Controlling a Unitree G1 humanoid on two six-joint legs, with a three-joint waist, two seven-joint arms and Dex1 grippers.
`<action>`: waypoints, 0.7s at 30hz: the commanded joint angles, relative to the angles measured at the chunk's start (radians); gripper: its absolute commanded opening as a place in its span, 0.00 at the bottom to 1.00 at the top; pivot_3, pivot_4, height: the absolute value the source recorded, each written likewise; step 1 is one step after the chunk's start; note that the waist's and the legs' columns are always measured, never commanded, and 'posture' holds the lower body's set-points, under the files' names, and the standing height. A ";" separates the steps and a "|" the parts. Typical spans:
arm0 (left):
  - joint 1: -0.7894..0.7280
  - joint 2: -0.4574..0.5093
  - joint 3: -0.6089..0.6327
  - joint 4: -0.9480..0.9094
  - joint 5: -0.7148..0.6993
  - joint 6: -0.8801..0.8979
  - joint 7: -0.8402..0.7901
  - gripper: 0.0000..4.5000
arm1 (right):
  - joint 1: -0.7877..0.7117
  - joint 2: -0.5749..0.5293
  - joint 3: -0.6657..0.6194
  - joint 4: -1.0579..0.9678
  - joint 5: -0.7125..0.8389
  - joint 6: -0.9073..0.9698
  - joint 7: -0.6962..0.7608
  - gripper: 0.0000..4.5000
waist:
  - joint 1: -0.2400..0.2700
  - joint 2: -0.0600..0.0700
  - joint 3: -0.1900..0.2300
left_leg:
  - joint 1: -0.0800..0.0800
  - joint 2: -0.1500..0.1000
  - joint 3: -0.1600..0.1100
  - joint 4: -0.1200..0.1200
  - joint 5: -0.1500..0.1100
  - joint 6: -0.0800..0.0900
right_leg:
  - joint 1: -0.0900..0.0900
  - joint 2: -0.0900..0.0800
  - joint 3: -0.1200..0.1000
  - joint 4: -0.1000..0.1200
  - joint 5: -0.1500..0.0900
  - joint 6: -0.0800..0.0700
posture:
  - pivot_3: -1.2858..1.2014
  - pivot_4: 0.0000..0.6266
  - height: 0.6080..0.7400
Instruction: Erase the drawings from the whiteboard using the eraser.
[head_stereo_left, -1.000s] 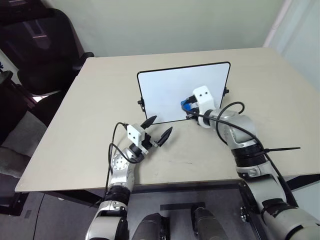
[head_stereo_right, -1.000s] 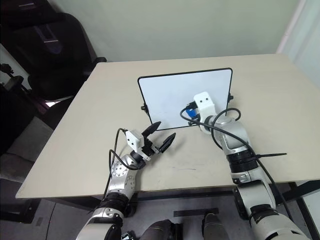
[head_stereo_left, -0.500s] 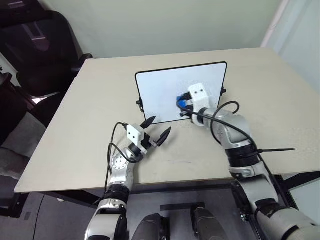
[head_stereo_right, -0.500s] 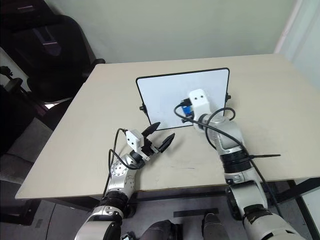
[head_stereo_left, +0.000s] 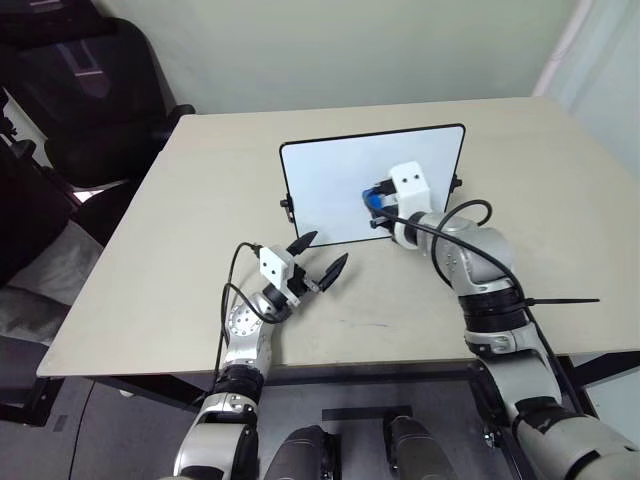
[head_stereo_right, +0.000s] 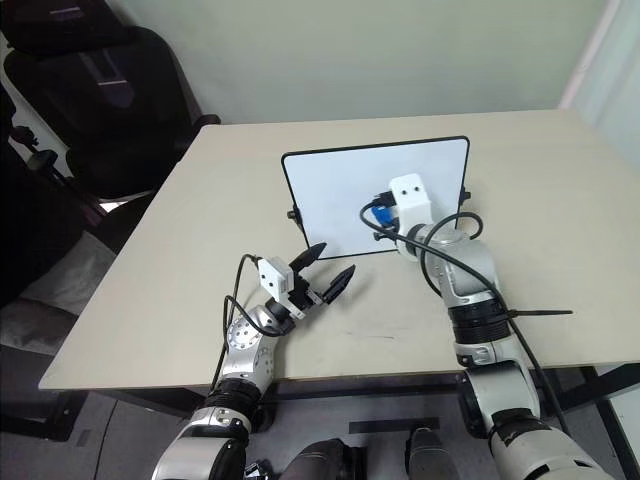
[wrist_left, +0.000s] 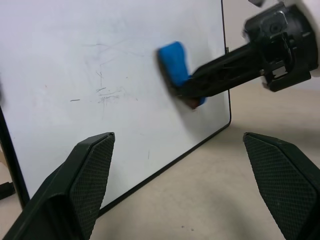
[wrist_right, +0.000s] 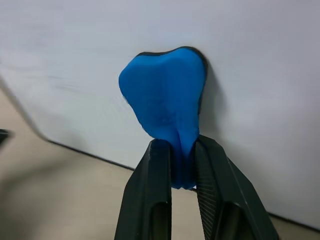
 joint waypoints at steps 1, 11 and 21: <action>0.024 -0.018 -0.001 0.047 -0.016 -0.021 -0.011 1.00 | -0.026 -0.045 -0.077 0.003 -0.022 -0.027 -0.051 0.10 | -0.002 -0.001 0.000 | 0.000 0.000 0.000 0.000 0.001 0.000 | 0.000 0.000 0.000 0.000 0.000 0.000 | 0.52 0.24 0.90; 0.007 -0.023 -0.004 0.065 -0.009 -0.030 -0.013 1.00 | 0.027 -0.078 -0.086 -0.073 -0.003 0.003 -0.046 0.10 | -0.004 -0.001 0.001 | 0.000 0.000 0.000 0.001 0.002 0.001 | 0.000 0.000 0.001 -0.001 0.002 0.001 | 0.52 0.24 0.90; 0.001 -0.030 0.001 0.081 -0.011 -0.030 -0.013 1.00 | 0.260 -0.133 -0.212 -0.481 0.155 0.182 0.033 0.10 | 0.012 0.000 0.000 | 0.000 0.000 -0.001 -0.001 0.002 0.001 | 0.002 0.000 0.001 -0.001 -0.001 0.006 | 0.52 0.24 0.90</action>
